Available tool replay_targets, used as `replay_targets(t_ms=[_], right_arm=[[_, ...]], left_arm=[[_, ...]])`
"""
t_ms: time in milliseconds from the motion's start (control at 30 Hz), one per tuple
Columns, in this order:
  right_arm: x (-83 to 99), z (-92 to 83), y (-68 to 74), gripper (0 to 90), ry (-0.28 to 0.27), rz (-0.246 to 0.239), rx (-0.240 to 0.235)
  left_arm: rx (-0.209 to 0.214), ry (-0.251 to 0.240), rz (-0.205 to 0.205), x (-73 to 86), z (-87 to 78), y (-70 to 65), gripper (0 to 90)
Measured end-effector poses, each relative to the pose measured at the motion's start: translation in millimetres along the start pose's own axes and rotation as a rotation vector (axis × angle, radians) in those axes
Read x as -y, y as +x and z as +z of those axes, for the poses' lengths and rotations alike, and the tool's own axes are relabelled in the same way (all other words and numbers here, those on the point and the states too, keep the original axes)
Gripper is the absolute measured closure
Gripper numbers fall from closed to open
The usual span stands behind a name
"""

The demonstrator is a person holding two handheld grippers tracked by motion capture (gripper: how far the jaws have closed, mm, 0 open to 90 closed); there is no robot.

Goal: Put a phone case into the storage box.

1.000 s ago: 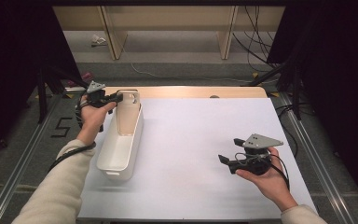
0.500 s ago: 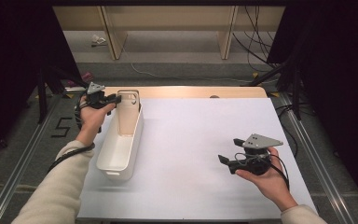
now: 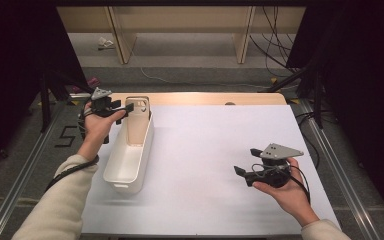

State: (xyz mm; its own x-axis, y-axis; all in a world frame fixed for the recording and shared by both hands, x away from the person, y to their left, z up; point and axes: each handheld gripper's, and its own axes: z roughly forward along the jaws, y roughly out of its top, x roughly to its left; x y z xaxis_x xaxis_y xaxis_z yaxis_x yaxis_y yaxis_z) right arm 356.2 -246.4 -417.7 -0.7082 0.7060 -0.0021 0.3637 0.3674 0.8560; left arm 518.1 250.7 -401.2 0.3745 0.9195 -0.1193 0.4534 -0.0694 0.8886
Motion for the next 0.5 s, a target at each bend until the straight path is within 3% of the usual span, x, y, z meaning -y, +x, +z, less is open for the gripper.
replay_targets(t_ms=[133,233,333,500], right_arm=[[-0.2,0.1,0.4,16.3,0.001,0.0,-0.001],[-0.3,0.1,0.5,16.3,0.0,0.0,-0.001],[-0.1,0.2,0.3,16.3,0.0,0.002,-0.001],[-0.2,0.2,0.4,16.3,0.001,0.002,-0.002]], left_arm=[[-0.007,0.005,0.017,-0.2,-5.0,-3.5,28.9],[0.01,-0.012,-0.003,-0.8,-8.6,-6.8,23.6],[-0.004,-0.009,0.02,-1.1,-12.8,-9.9,18.4],[0.009,-0.011,0.047,-0.1,-21.6,-16.0,15.2]])
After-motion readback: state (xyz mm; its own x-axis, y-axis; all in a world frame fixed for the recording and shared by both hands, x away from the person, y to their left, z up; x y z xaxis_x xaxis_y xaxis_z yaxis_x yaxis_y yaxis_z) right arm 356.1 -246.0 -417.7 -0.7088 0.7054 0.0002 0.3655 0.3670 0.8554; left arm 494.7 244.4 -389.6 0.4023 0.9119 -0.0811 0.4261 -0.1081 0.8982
